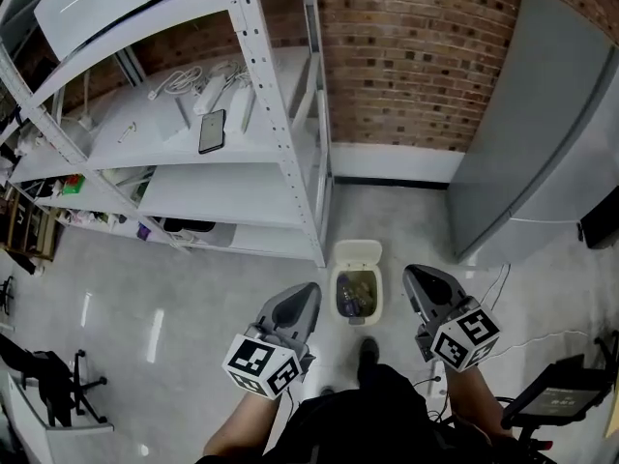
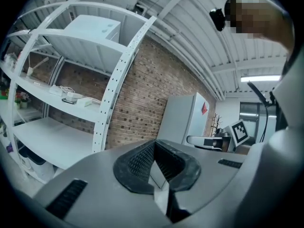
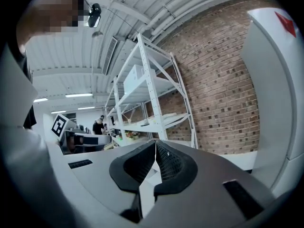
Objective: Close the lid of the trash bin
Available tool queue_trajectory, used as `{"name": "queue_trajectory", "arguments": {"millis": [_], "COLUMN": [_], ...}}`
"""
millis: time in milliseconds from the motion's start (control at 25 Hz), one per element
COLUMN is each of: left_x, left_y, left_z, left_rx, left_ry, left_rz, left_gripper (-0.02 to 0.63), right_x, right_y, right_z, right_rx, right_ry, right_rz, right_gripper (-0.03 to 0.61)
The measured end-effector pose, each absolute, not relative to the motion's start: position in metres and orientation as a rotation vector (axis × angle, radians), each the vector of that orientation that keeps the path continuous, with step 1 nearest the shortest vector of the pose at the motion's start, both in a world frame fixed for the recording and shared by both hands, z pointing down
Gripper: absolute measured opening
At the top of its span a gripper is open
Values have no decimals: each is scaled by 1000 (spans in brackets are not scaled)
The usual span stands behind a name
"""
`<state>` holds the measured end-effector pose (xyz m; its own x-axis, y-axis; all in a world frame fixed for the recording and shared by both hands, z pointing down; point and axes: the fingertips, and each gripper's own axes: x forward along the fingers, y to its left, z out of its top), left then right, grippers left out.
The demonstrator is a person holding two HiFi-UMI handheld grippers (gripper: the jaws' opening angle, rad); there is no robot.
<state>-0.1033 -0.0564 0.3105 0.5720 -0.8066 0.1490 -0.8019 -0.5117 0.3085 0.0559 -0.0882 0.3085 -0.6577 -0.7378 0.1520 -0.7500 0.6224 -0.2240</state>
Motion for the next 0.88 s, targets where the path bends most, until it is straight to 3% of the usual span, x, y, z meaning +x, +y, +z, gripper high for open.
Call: {"name": "queue_trajectory", "arguments": {"millis": [280,880], "left_x": [-89,-104], "left_y": [-145,-259], "left_z": [331,468], "left_rx": [2397,2254], "left_ry": [-1351,-1189], "left_rz": [9,201], "left_gripper": [-12,-12], "right_x": [60,31], "right_y": [-187,-297], "right_z": [334,471], "right_rx": [1164,1175], "right_ry": [-2770,-2559], "right_rz": [444,671], "right_gripper": [9,9]}}
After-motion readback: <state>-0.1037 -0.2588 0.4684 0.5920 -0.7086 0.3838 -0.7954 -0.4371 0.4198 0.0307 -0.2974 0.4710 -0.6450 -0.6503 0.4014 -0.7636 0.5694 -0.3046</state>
